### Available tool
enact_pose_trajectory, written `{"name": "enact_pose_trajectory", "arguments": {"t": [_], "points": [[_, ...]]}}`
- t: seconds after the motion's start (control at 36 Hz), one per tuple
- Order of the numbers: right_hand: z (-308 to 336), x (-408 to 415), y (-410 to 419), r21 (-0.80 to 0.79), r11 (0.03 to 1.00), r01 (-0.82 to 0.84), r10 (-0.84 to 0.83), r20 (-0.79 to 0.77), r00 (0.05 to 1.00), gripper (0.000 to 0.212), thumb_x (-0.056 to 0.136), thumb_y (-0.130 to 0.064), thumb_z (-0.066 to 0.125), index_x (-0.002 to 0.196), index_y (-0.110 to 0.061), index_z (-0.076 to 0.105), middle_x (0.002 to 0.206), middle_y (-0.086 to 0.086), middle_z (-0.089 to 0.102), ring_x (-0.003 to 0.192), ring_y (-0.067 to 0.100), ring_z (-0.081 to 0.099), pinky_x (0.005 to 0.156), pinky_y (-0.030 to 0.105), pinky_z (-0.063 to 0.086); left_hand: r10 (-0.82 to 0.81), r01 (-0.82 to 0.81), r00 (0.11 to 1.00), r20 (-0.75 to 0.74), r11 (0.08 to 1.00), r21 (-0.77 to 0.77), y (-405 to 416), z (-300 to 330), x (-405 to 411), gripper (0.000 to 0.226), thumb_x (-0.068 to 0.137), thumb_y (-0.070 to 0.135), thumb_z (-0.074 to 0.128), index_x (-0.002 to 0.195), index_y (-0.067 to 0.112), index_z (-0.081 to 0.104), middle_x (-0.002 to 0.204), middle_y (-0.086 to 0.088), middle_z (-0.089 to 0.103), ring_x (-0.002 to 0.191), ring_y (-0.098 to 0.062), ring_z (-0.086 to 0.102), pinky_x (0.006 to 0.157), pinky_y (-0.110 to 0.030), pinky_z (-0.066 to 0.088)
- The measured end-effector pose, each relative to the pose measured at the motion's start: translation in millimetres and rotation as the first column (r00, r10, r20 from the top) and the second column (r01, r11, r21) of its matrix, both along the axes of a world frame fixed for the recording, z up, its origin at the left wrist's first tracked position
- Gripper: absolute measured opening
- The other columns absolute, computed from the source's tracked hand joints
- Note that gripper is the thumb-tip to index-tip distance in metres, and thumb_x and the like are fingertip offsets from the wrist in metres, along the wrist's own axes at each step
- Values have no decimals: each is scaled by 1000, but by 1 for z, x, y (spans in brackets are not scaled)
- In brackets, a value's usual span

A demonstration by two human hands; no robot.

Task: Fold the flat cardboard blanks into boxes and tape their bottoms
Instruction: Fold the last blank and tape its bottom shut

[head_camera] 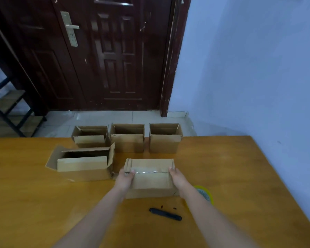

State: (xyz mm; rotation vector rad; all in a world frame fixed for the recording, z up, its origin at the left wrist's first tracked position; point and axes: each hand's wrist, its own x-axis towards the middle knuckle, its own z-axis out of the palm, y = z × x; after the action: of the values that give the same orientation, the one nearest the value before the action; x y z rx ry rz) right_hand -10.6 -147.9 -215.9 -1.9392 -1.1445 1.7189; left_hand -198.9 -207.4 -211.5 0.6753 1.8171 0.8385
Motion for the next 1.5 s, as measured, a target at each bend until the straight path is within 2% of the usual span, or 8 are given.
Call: {"name": "enact_pose_trajectory", "arguments": {"t": [0.14, 0.28, 0.47, 0.64, 0.83, 0.97, 1.31, 1.5], "points": [[20, 12, -5, 50, 993, 110, -105, -100, 989, 57, 100, -41, 38, 148, -14, 23, 146, 9, 36, 130, 28, 38, 98, 34, 34, 77, -81, 996, 32, 990, 119, -4, 8, 5, 48, 99, 36, 42, 142, 17, 36, 126, -8, 50, 109, -25, 49, 88, -38, 45], [22, 24, -4, 76, 961, 265, -252, -147, 956, 66, 96, -57, 32, 147, -17, 25, 141, 8, 41, 127, 30, 42, 104, 44, 37, 107, -110, 994, 21, 977, 182, -9, 8, 9, 26, 94, 18, 55, 118, 12, 51, 104, -3, 54, 87, -15, 51, 62, -25, 39], [2, 41, -6, 15, 943, 333, -326, -170, 930, 95, 72, -84, 36, 137, -15, 45, 122, 10, 62, 109, 28, 60, 90, 43, 51, 276, -330, 916, 292, 931, 157, -23, 6, 10, 25, 97, 26, 47, 108, 4, 54, 104, -11, 58, 101, -26, 54, 78, -36, 44], [10, 42, -19, 64, 959, 275, -259, -186, 948, 48, 91, -48, 55, 121, -11, 57, 106, 10, 69, 95, 29, 67, 86, 50, 54, 173, -212, 959, 224, 964, 162, -29, 8, 19, 27, 90, 21, 61, 111, 7, 50, 101, -6, 58, 83, -14, 54, 63, -25, 43], [25, 48, -26, 167, 909, 381, -316, -320, 893, 30, 93, -18, 58, 122, -13, 53, 109, 11, 66, 92, 26, 66, 67, 35, 51, 79, -99, 992, 98, 970, 220, -27, 4, 17, 49, 85, 25, 68, 129, 14, 50, 128, -6, 48, 114, -23, 50, 87, -35, 46], [32, 52, -26, 230, 890, 392, -298, -356, 886, 36, 91, 0, 50, 122, -19, 49, 106, 7, 63, 87, 17, 62, 63, 28, 45, 16, -34, 998, 67, 958, 285, -23, 8, 16, 41, 82, 6, 68, 115, 21, 50, 116, -2, 51, 109, -18, 51, 85, -31, 47], [4, 49, -23, 271, 920, 282, -217, -245, 945, 30, 89, -1, 58, 117, -14, 54, 116, 6, 61, 101, 21, 55, 87, 32, 42, 16, -27, 998, 57, 979, 204, -15, -14, 13, 47, 81, 1, 68, 124, 11, 52, 114, -5, 56, 112, -22, 50, 95, -38, 42], [-5, 38, -7, 228, 942, 245, -193, -230, 954, 30, 89, -7, 60, 116, -18, 52, 120, 4, 58, 109, 21, 52, 101, 37, 41, -17, 6, 996, 88, 993, 120, -1, -23, 7, 70, 81, 11, 70, 143, 14, 37, 140, -9, 46, 130, -29, 42, 107, -49, 37]]}}
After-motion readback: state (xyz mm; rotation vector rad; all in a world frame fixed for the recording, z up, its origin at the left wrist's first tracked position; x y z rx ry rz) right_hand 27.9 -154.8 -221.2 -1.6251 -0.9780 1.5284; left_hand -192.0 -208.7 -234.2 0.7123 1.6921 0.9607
